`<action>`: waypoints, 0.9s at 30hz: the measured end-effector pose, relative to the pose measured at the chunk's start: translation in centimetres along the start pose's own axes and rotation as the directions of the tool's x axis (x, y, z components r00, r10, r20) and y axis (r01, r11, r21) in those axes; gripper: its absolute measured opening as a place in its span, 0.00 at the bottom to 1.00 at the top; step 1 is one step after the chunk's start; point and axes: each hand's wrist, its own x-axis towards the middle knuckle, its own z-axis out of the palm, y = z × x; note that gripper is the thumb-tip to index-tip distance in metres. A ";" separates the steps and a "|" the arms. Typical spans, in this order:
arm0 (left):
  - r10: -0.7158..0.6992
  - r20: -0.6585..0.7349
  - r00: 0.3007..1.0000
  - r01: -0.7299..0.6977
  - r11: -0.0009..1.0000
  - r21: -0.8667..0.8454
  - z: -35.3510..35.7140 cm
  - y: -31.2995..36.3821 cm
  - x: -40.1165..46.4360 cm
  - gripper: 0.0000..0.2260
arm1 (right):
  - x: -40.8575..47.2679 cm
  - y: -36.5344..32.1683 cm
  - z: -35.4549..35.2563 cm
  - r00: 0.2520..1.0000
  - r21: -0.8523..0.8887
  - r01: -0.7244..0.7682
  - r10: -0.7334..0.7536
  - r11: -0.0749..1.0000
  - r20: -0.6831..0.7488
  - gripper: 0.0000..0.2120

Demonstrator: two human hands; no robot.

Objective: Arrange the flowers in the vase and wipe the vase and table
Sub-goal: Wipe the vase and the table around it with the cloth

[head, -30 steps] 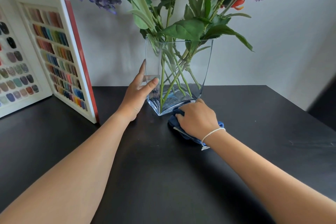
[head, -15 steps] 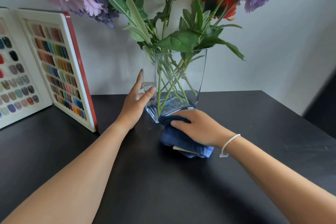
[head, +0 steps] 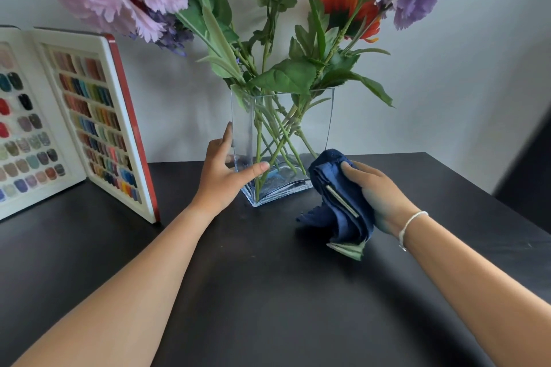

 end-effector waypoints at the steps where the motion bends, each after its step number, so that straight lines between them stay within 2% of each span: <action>1: -0.003 -0.005 1.000 0.003 1.000 -0.010 0.0 -0.1 0.1 0.44 | 0.4 0.1 0.0 1.000 0.018 0.005 -0.004 1.000 -0.011 0.08; 5: -0.021 0.006 1.000 0.022 0.997 -0.069 -0.1 -0.3 0.3 0.40 | 1.7 0.2 0.1 1.000 0.058 0.019 -0.019 0.998 0.003 0.09; 15: -0.032 0.100 0.995 0.057 0.963 -0.262 -0.4 -0.6 0.4 0.29 | 1.6 1.0 -0.1 0.996 0.008 0.084 -0.084 0.996 0.027 0.09; 21: -0.069 0.156 0.985 0.109 0.958 -0.265 -0.3 -0.8 0.4 0.28 | 0.9 1.3 -0.3 0.994 -0.042 0.104 -0.102 0.994 0.036 0.09; 27: -0.066 0.163 0.984 0.104 0.965 -0.239 -0.2 -0.9 0.3 0.33 | 0.8 1.2 -0.1 0.994 -0.073 0.113 -0.112 0.991 0.018 0.09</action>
